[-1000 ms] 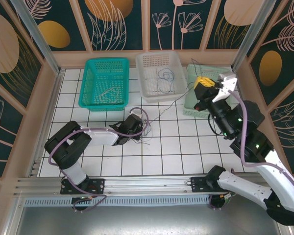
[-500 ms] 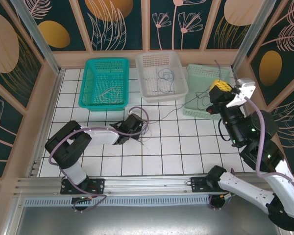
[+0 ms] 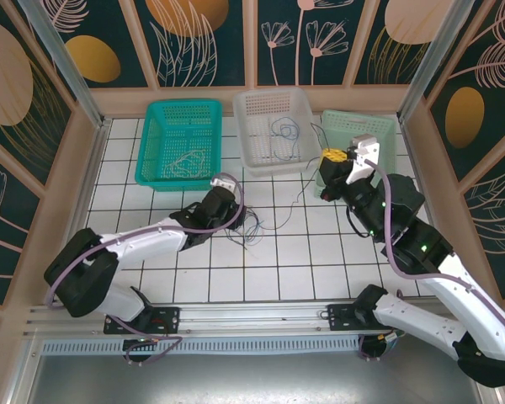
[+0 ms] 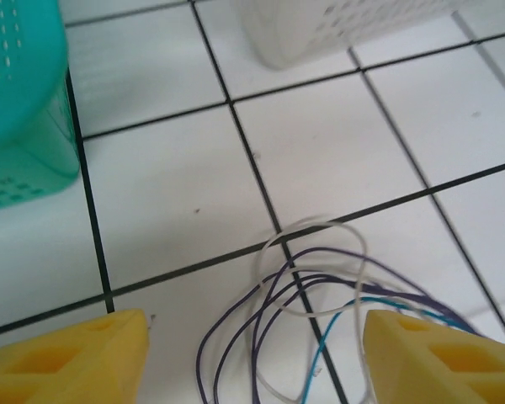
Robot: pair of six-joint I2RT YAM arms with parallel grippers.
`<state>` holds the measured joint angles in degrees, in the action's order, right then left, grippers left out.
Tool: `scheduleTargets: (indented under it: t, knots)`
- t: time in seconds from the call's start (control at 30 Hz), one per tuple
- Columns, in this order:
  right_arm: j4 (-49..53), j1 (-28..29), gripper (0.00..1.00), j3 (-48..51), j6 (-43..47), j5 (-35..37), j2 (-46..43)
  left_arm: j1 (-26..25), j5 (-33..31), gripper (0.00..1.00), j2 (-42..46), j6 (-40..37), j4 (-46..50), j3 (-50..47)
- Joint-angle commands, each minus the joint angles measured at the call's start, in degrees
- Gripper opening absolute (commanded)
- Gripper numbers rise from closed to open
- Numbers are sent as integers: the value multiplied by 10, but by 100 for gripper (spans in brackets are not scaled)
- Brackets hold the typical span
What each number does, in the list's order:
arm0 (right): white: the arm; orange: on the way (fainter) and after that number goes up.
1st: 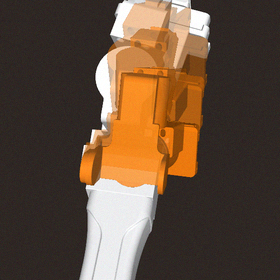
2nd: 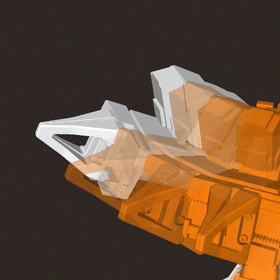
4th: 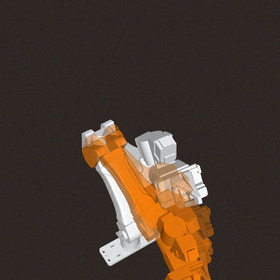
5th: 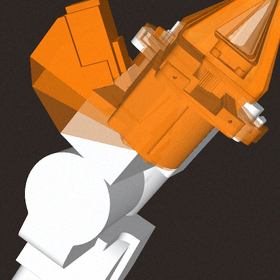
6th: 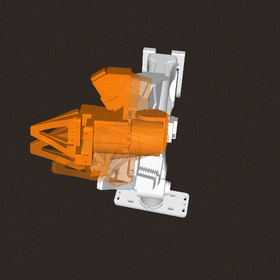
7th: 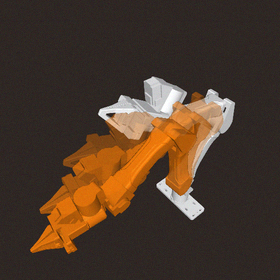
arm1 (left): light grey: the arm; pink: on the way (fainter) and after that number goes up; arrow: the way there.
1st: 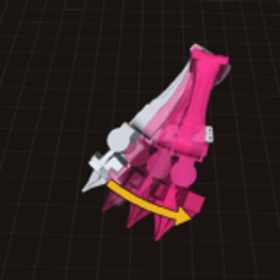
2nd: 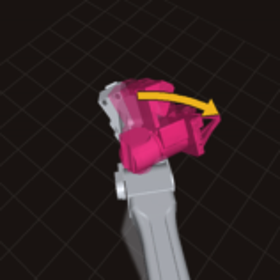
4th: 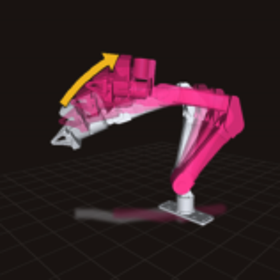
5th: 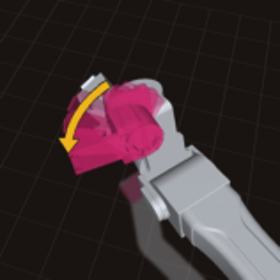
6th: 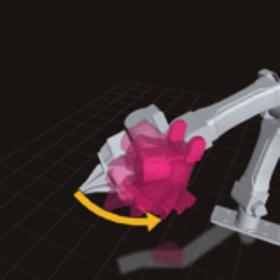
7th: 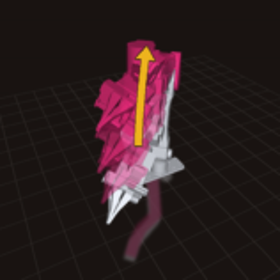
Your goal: Untangle the cables
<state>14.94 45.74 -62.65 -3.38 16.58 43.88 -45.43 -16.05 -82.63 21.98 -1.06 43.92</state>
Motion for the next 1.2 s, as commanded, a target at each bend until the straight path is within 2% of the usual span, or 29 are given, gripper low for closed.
scheduleTargets:
  t: [0.0, 0.1, 0.2, 0.37, 0.43, 0.77, 0.9, 1.07, 1.17]
  knots:
    - [-42, -3, 0, 7, -15, -48, -3, -1, 40, 69, 40, -56, -43, -6]
    - [-41, -3, 0, -6, -18, -58, 8, -1, 123, 76, 73, -105, -99, -16]
    - [-47, -3, 0, -14, -21, -73, 12, 0, 227, 76, 80, -153, -141, -17]
    - [-61, -4, 0, -19, -28, -87, 12, -1, 350, 75, 7, -196, -128, 35]
    - [-61, -5, 0, -22, -31, -91, 13, -3, 380, 74, -28, -199, -121, 57]
    - [-57, -7, 0, -36, -33, -57, 10, -39, 415, 74, -117, -232, -89, 98]
    - [-59, -9, 0, -40, -36, -54, 10, -50, 406, 73, -137, -231, -84, 100]
    - [-64, -10, 0, -40, -39, -50, 1, -50, 389, 65, -177, -226, -68, 114]
    - [-62, -10, 0, -39, -37, -27, -10, -51, 370, 52, -192, -224, -54, 114]
